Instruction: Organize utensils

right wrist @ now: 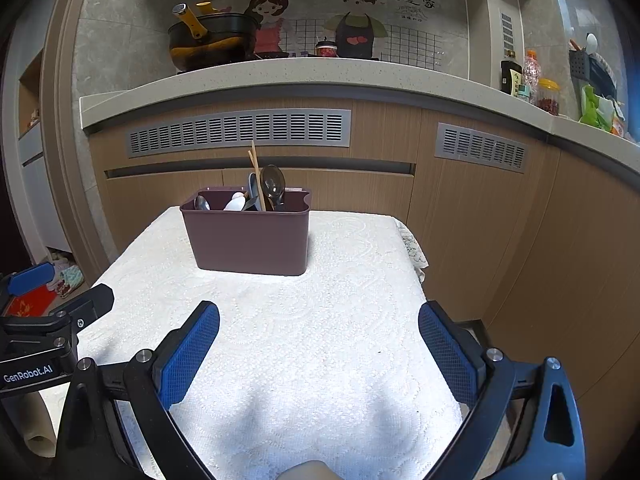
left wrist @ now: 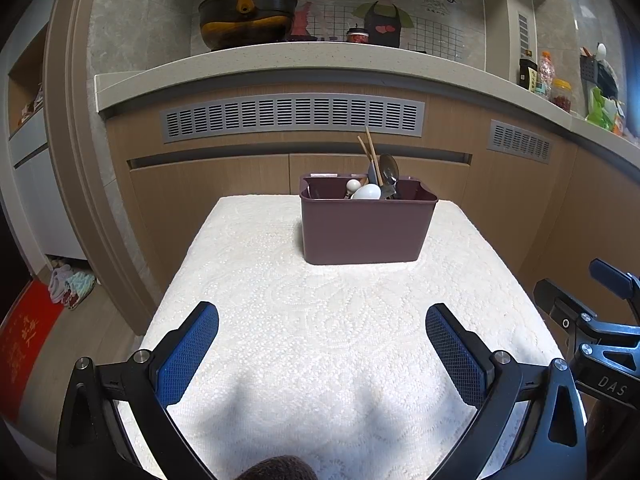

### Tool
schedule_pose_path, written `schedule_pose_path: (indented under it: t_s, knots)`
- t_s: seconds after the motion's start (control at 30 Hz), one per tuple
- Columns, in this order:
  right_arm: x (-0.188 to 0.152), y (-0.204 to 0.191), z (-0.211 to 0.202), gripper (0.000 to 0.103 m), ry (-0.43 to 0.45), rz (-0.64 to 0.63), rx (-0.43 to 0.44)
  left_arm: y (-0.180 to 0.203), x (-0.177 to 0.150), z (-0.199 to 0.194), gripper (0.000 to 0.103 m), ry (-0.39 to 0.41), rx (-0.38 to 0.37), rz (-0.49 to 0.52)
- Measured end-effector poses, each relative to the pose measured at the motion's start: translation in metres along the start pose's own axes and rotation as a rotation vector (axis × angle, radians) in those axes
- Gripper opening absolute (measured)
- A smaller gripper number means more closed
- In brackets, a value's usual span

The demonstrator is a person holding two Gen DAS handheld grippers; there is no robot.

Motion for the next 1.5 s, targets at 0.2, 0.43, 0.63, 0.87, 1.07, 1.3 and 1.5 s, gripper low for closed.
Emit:
schedule_pose_path:
  t_s: [0.2,0.43,0.63,0.87,1.07,1.3,1.5]
  knots:
    - [-0.0002,-0.0003,-0.0003,0.099,-0.001,-0.001,0.003,0.0003,-0.0005,0.0000,0.103,-0.003,-0.005,0.002]
    - [0.0000,-0.0005,-0.0003,0.099,-0.002,-0.001,0.003,-0.0022,-0.0019,0.0026,0.103,-0.008,-0.014,0.001]
    - [-0.0003,-0.0004,0.0003,0.099,-0.009,-0.002,0.006,-0.0041,-0.0023,0.0038,0.103,-0.010,-0.017,0.000]
    - [-0.0003,0.0001,0.0003,0.099,-0.008,-0.003,0.006,-0.0040,-0.0024,0.0033,0.103,-0.009,-0.017,-0.002]
    - [-0.0003,-0.0002,-0.0001,0.100,-0.006,-0.002,0.006,-0.0062,-0.0013,0.0028,0.103,-0.008,-0.019,-0.002]
    - [0.0014,-0.0001,-0.0005,0.100,-0.005,0.000,0.009,-0.0080,-0.0010,0.0034,0.103,-0.005,-0.013,0.006]
    - [0.0018,0.0008,-0.0006,0.101,-0.009,0.004,0.015,-0.0093,-0.0007,0.0023,0.103,0.000,-0.010,0.006]
Point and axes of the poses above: each gripper's, at about its wrist camera, not at the fingertips, and z roughly the way its jaws point, y to its right, x to its top, the point moved 3 cm from there along z, roughly the way its jaws point, and after that the axes turned 6 degrees about z, right-handed, at the moved point
